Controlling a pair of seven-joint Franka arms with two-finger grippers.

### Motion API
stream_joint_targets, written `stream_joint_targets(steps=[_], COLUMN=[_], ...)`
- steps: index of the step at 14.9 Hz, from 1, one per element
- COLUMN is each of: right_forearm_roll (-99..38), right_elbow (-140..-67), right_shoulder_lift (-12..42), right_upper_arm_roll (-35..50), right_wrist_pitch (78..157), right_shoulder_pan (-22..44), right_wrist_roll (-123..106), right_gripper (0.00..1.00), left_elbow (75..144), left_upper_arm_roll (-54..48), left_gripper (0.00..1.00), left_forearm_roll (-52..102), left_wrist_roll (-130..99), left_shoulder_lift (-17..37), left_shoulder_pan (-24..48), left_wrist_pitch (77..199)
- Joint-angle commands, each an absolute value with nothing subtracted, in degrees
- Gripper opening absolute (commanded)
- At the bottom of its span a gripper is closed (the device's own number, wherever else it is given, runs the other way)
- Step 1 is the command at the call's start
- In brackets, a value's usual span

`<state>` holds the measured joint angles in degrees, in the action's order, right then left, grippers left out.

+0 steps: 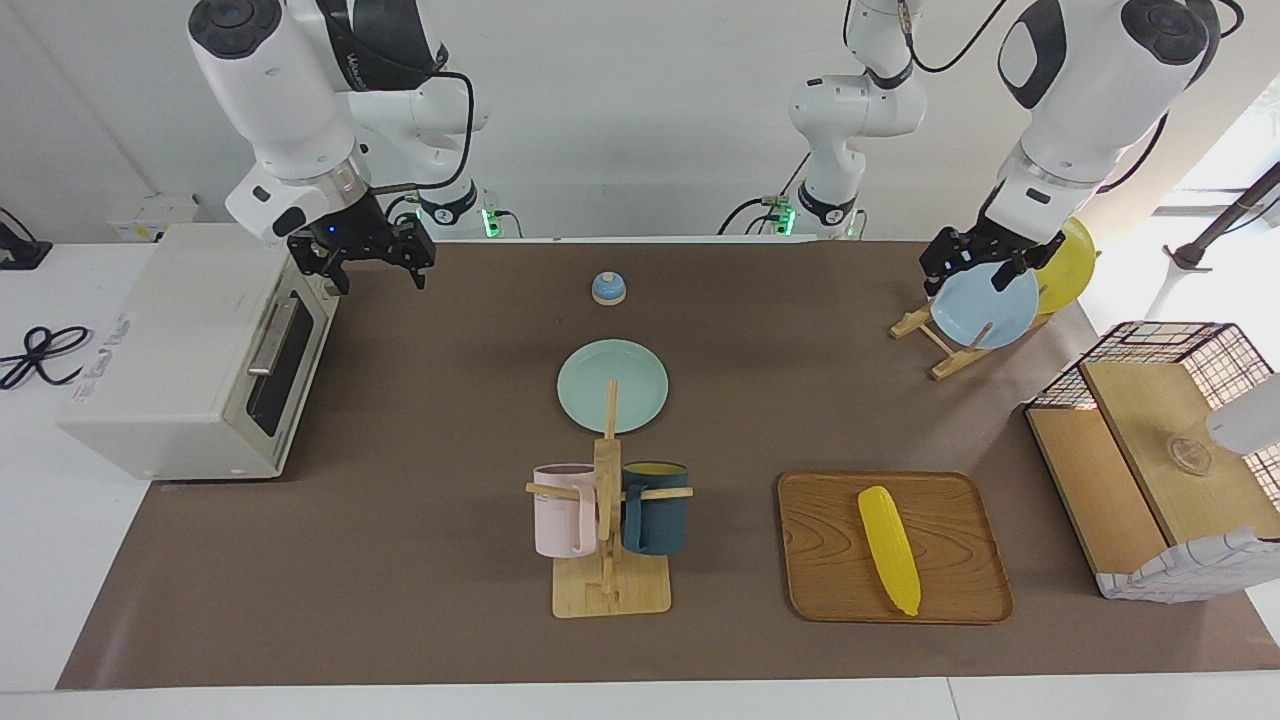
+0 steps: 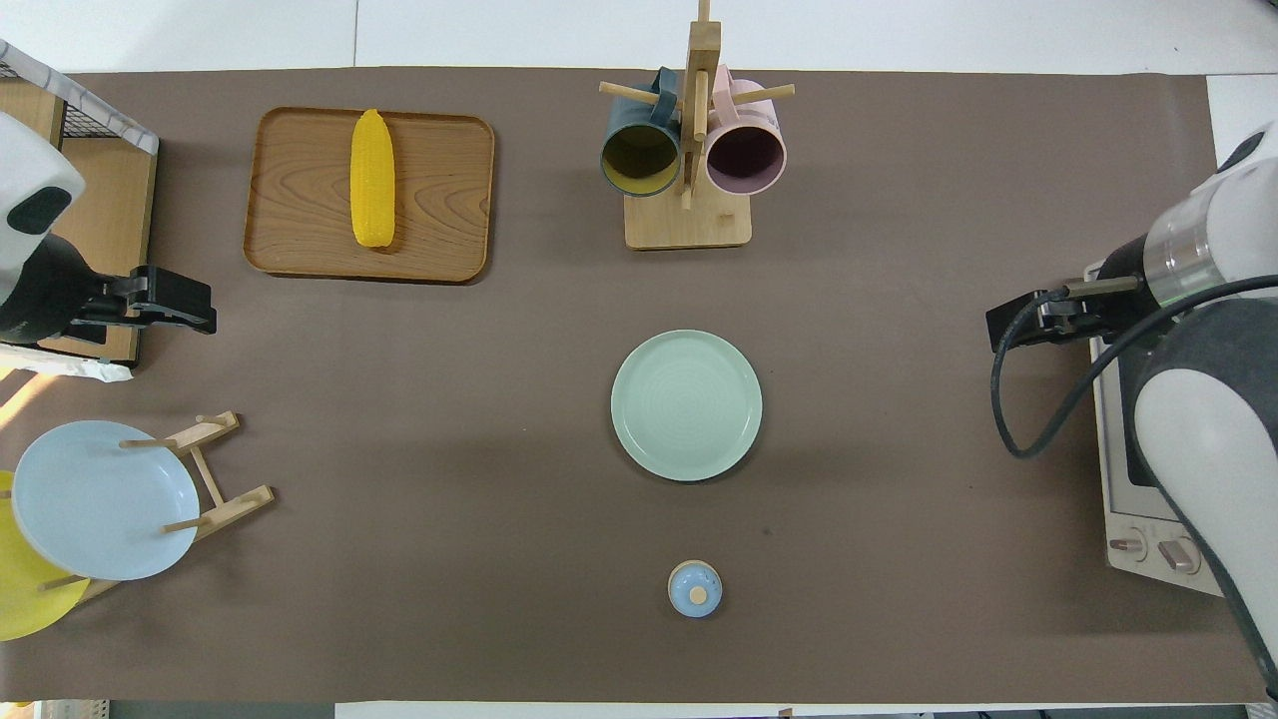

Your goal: Put corn in oven

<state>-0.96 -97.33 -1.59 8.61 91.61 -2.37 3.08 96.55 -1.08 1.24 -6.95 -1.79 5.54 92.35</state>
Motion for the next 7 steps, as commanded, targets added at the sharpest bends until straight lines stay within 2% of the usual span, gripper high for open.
stream_joint_targets(steps=[1, 7], right_forearm_roll=[-1.3, -1.3], right_elbow=[-97.2, -97.2], right_shoulder_lift=[-2.1, -2.0], right_upper_arm_roll=[9.1, 9.1], right_wrist_pitch=[90.7, 91.0], right_shoulder_pan=[-2.5, -2.5], right_wrist_roll=[3.7, 3.8], right_gripper=[1.0, 1.0], left_elbow=[97.5, 97.6], left_upper_arm_roll=[-1.4, -1.4], left_gripper=[1.0, 1.0], left_forearm_roll=[0.3, 0.4], left_wrist_roll=[-7.7, -7.5], left_shoulder_lift=[-2.7, -3.1], left_shoulder_pan=[5.4, 5.4], left_wrist_pitch=[93.2, 93.7])
